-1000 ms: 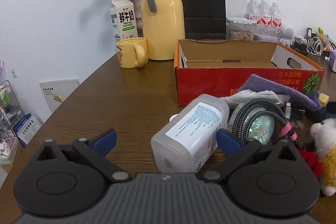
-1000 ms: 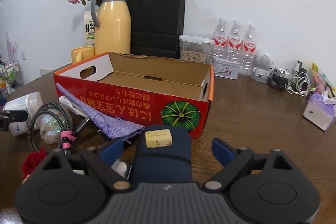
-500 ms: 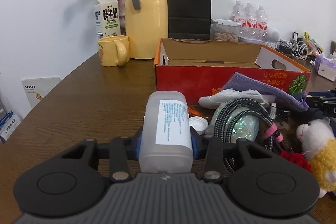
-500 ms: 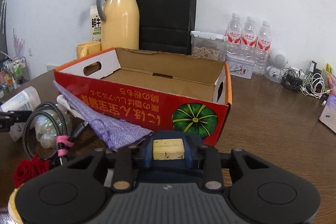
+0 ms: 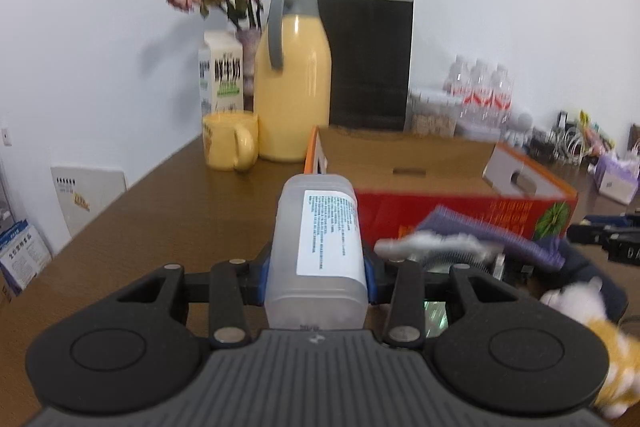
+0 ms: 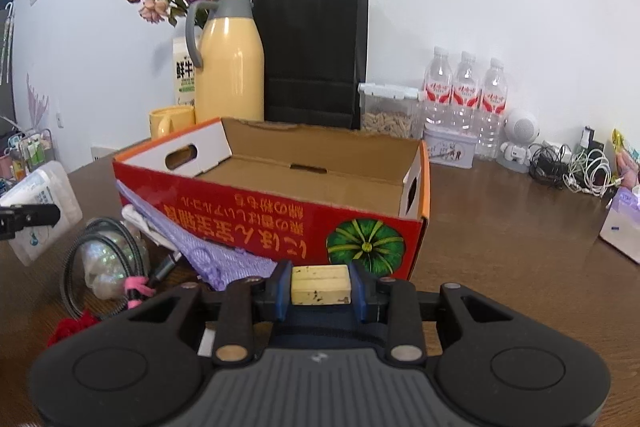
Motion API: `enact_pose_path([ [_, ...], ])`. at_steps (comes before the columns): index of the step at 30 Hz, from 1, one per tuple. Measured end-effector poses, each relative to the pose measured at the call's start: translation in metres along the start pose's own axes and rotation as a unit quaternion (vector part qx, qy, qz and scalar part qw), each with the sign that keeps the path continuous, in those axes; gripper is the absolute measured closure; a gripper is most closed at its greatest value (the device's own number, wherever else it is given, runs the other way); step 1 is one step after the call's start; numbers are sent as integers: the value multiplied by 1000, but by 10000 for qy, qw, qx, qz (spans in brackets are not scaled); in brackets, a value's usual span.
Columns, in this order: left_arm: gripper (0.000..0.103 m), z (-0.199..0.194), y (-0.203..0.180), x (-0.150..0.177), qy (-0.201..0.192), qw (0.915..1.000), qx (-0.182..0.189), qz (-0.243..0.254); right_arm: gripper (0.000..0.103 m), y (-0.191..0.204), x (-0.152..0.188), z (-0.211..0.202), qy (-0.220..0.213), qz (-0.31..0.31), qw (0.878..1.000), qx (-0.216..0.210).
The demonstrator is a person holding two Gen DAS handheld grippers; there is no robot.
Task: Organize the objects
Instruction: 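Lower the container and yellow block into the box and release both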
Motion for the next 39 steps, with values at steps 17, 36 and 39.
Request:
enact_pose_path([
  [17, 62, 48, -54, -71, -453, 9983, 356, 42, 74, -12, -73, 27, -585, 24, 9981, 167],
  [36, 62, 170, -58, -67, 402, 9988, 197, 220, 74, -49, -67, 135, 254, 504, 9979, 330],
  [39, 62, 172, -57, -65, 456, 9985, 185, 231, 74, -50, -62, 141, 347, 533, 9974, 330],
])
Point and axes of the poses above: each gripper's, at about its wrist camera, not at the fingertips, and z roughly the way its jaws point, y to its left, x to its underside, the point moved 4 cm from there along z, roughly the way its jaws point, and after that the axes turned 14 degrees about -z, right-handed, at the moved point
